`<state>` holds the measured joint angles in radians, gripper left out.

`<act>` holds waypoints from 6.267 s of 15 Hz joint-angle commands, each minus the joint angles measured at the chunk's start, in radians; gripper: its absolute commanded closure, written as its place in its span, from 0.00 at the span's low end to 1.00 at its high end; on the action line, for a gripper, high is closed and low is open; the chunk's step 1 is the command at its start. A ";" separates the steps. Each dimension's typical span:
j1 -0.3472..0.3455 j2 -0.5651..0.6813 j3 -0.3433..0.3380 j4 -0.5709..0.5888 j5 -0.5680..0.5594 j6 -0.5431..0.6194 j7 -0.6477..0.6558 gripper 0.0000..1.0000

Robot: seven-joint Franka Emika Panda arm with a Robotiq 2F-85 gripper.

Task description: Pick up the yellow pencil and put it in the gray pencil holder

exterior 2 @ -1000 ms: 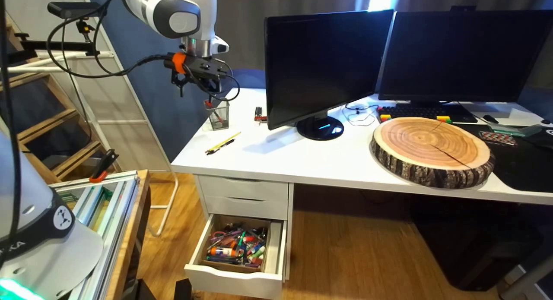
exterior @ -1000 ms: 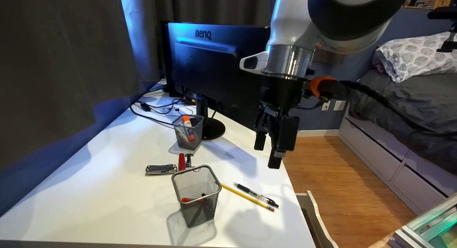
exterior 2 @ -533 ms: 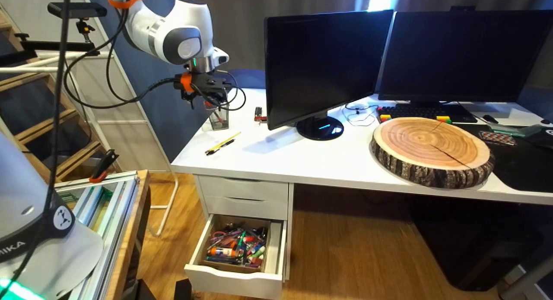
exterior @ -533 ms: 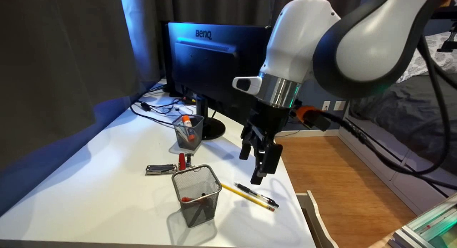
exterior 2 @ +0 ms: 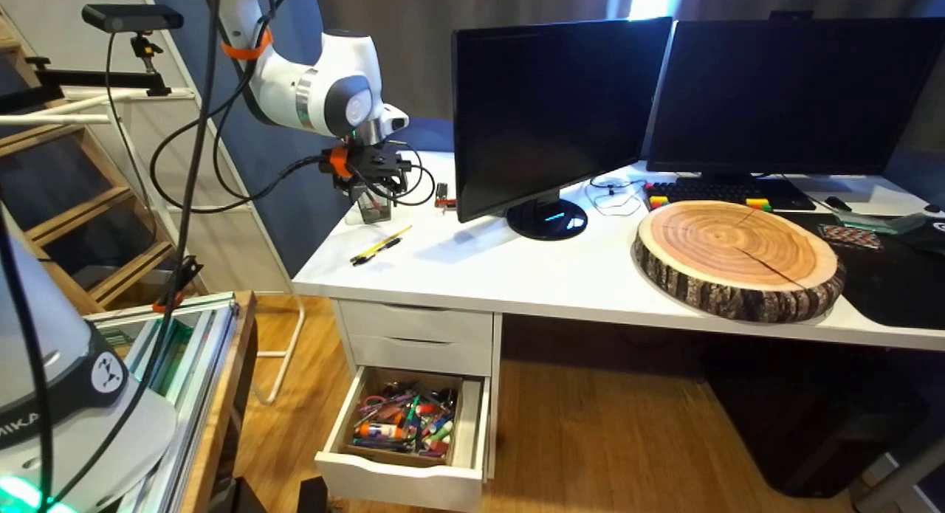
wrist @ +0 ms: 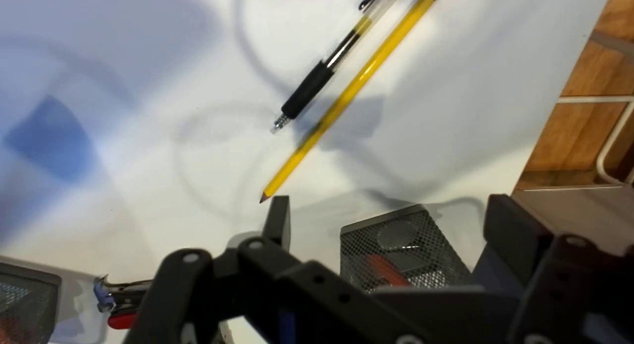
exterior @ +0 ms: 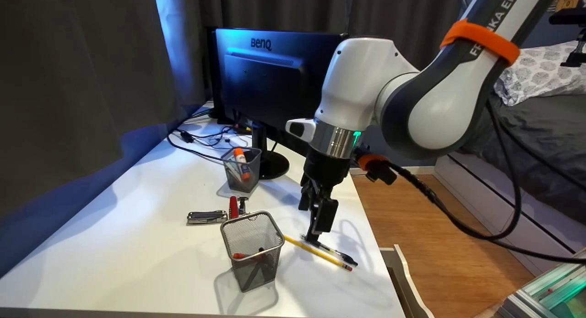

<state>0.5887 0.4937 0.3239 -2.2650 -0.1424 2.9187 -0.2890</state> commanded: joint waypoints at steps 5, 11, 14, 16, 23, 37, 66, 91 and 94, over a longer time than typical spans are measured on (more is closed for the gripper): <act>0.172 0.152 -0.155 0.163 -0.110 -0.007 0.206 0.00; 0.247 0.208 -0.222 0.224 -0.111 -0.012 0.247 0.06; 0.262 0.218 -0.248 0.232 -0.110 -0.009 0.255 0.02; 0.264 0.224 -0.256 0.237 -0.108 -0.008 0.256 0.10; 0.249 0.229 -0.245 0.235 -0.098 -0.013 0.247 0.70; 0.250 0.219 -0.248 0.227 -0.101 -0.008 0.251 0.56; 0.185 0.059 -0.167 0.092 -0.093 0.025 0.205 0.98; -0.039 -0.132 0.109 -0.152 -0.183 0.857 0.158 0.98; -0.074 -0.001 0.107 -0.114 -0.279 1.069 0.142 0.98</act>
<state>0.5679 0.3485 0.4154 -2.4330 -0.3144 3.8013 -0.1384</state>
